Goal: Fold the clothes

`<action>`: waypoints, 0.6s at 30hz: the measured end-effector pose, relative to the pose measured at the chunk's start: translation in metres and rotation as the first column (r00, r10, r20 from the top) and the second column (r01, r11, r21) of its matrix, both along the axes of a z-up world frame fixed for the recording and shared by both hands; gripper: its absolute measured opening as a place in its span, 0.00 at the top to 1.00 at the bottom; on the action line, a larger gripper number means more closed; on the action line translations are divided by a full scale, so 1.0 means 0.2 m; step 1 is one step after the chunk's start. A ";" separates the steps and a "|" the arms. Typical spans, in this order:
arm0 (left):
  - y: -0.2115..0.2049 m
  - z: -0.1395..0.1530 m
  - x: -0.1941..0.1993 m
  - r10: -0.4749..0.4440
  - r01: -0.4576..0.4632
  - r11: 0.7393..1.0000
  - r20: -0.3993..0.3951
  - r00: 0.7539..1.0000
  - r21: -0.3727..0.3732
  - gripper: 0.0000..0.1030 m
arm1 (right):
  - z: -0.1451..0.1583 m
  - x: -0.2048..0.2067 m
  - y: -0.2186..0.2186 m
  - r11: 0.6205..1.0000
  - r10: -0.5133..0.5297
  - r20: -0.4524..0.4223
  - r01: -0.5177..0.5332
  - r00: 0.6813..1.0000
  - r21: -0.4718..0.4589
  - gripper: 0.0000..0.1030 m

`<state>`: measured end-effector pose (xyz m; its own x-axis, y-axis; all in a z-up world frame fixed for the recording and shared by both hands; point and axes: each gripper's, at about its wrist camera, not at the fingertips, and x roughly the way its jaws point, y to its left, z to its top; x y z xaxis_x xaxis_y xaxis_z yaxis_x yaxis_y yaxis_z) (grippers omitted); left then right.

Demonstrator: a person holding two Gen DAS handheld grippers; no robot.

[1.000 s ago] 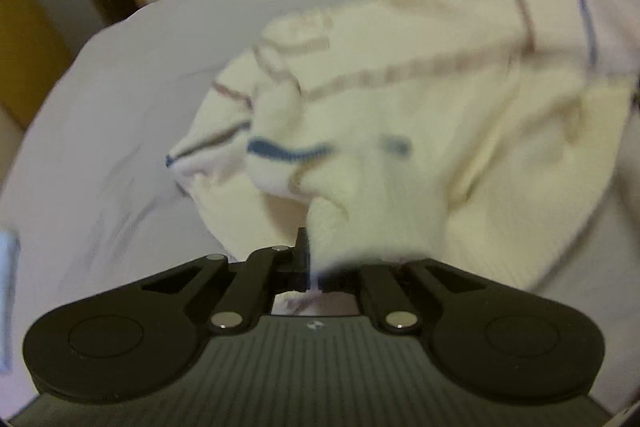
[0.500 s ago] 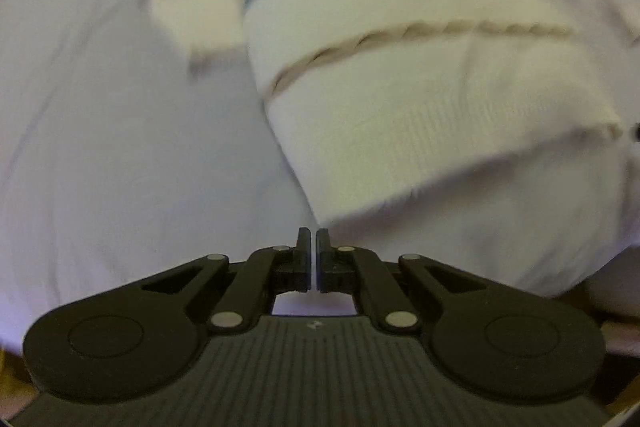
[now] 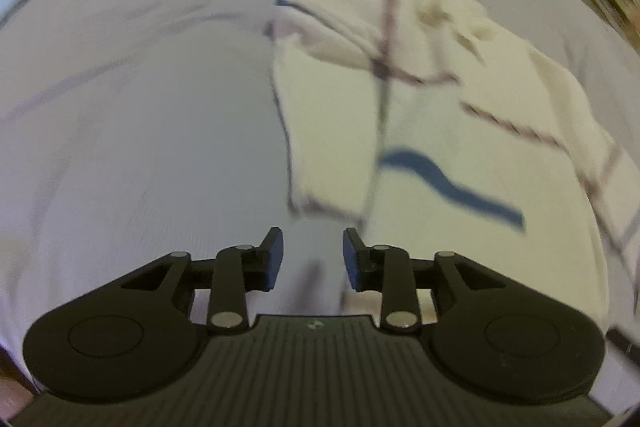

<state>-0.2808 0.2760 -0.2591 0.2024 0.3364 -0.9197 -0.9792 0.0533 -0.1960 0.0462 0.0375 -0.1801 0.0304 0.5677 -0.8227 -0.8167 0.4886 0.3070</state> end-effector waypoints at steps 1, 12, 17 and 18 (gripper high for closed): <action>0.06 -0.05 0.00 0.021 -0.021 1.000 0.009 1.000 -0.015 0.66 | -0.05 0.01 0.04 0.998 -0.063 -0.059 0.063 0.996 0.006 0.37; 0.39 -0.02 0.15 -0.279 0.347 0.919 -0.314 0.908 0.188 0.93 | -0.24 -0.17 0.45 0.970 -0.243 -0.190 0.234 0.951 -0.068 0.37; 0.41 0.39 0.03 -0.106 0.744 0.545 -0.849 0.518 0.386 0.92 | -0.21 -0.16 0.51 0.955 -0.293 -0.175 0.279 0.940 -0.099 0.37; 0.39 0.41 -0.03 -0.023 0.808 0.468 -0.910 0.415 0.357 0.92 | -0.20 -0.16 0.51 0.951 -0.306 -0.176 0.291 0.936 -0.104 0.36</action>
